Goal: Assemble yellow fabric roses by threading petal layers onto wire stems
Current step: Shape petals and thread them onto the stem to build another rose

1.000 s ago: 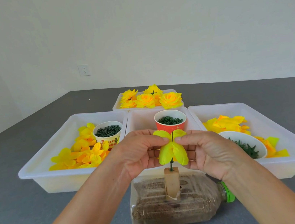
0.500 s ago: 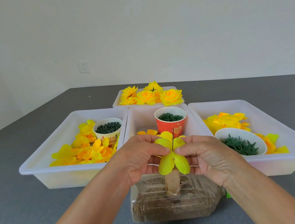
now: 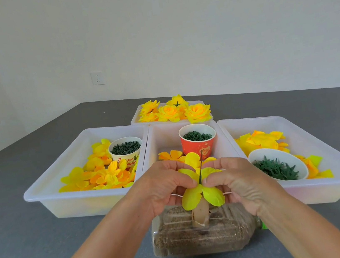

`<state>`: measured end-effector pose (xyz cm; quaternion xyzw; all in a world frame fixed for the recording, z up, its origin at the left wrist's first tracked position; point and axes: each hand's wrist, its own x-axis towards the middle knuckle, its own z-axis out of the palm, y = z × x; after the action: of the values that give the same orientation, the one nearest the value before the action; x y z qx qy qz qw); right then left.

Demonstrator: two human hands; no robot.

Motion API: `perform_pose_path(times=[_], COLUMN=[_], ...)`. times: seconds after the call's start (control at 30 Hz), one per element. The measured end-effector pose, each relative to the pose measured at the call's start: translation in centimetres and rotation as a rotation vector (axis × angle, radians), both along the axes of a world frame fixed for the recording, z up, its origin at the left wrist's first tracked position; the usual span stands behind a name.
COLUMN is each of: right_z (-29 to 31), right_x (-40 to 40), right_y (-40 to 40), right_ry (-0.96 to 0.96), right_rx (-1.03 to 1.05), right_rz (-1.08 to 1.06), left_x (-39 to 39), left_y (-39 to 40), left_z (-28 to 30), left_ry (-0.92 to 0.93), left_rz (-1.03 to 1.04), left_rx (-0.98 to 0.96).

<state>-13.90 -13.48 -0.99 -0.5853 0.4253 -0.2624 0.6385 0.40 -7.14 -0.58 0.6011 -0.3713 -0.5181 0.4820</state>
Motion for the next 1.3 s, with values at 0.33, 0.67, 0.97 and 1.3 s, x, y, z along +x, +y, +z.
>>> perform_pose_path(times=[0.33,0.67,0.97,1.3], right_z=[0.2,0.4,0.4,0.0], right_x=[-0.4,-1.2,-1.1,-1.4], right_y=[0.1,0.5,0.5,0.0], right_ry=[0.02,0.012,-0.057,-0.017], right_rx=[0.055,-0.202,-0.339,-0.316], right_rz=[0.063,-0.067,-0.021,-0.053], left_x=[0.3,1.1,0.2,-0.1], left_y=[0.1,0.3,1.1,0.5], left_z=[0.5,0.7,0.9,-0.4], left_ry=[-0.046,-0.095,-0.421,-0.462], left_rz=[-0.04,0.053,-0.012,-0.01], left_rx=[0.027,-0.009,-0.321,-0.345])
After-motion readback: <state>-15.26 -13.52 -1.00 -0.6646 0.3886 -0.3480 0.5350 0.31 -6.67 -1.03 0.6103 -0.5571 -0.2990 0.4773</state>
